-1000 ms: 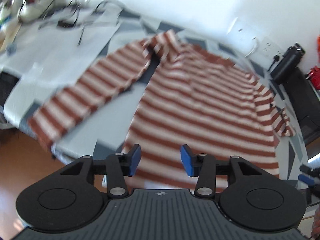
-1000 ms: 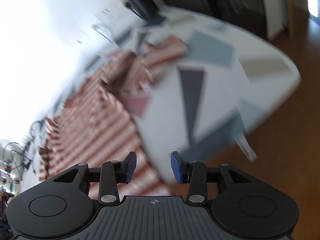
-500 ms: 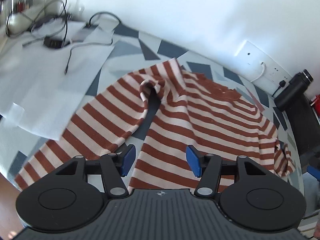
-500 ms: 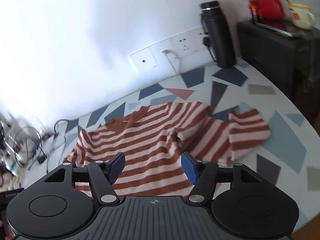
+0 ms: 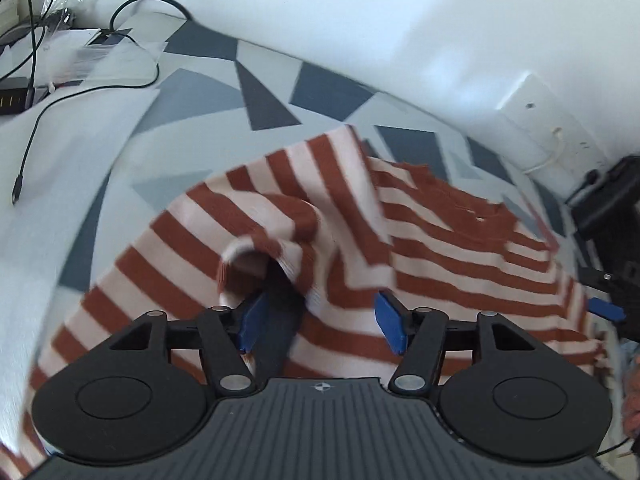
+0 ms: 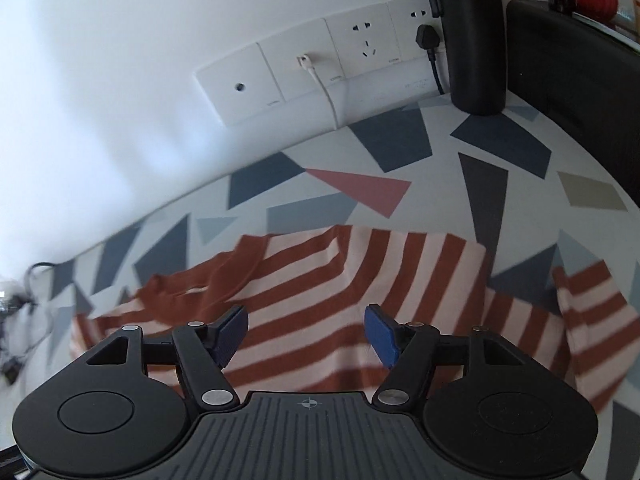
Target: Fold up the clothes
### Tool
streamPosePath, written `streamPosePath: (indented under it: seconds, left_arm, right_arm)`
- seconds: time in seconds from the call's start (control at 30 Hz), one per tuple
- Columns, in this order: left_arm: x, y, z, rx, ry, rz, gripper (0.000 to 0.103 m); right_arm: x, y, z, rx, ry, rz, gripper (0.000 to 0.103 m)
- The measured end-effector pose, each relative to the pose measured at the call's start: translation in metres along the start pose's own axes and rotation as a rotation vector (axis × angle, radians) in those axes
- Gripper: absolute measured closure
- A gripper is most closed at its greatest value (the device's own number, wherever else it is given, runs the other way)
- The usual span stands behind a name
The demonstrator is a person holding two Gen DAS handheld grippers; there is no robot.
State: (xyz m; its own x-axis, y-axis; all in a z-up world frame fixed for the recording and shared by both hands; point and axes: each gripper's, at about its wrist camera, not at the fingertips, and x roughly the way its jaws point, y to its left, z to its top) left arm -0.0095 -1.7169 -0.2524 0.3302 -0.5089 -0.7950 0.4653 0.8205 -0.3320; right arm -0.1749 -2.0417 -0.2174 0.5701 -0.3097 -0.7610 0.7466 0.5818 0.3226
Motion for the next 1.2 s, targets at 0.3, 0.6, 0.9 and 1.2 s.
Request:
streamPosePath:
  seconds: [0.3, 0.6, 0.9, 1.2]
  left_arm:
    - [-0.009, 0.051, 0.020, -0.211, -0.045, 0.065, 0.097]
    - [-0.062, 0.015, 0.025, -0.039, -0.014, 0.136, 0.047]
    - [0.033, -0.050, 0.078, 0.340, -0.006, 0.126, 0.032]
    - [0.057, -0.055, 0.053, 0.272, 0.074, 0.174, 0.015]
  right_arm:
    - [0.033, 0.008, -0.005, -0.042, -0.028, -0.102, 0.042]
    - [0.060, 0.006, 0.014, -0.106, 0.028, -0.163, 0.040]
    - [0.089, 0.017, 0.012, -0.236, 0.072, -0.196, 0.017]
    - [0.081, 0.015, 0.007, -0.239, 0.092, -0.205, 0.028]
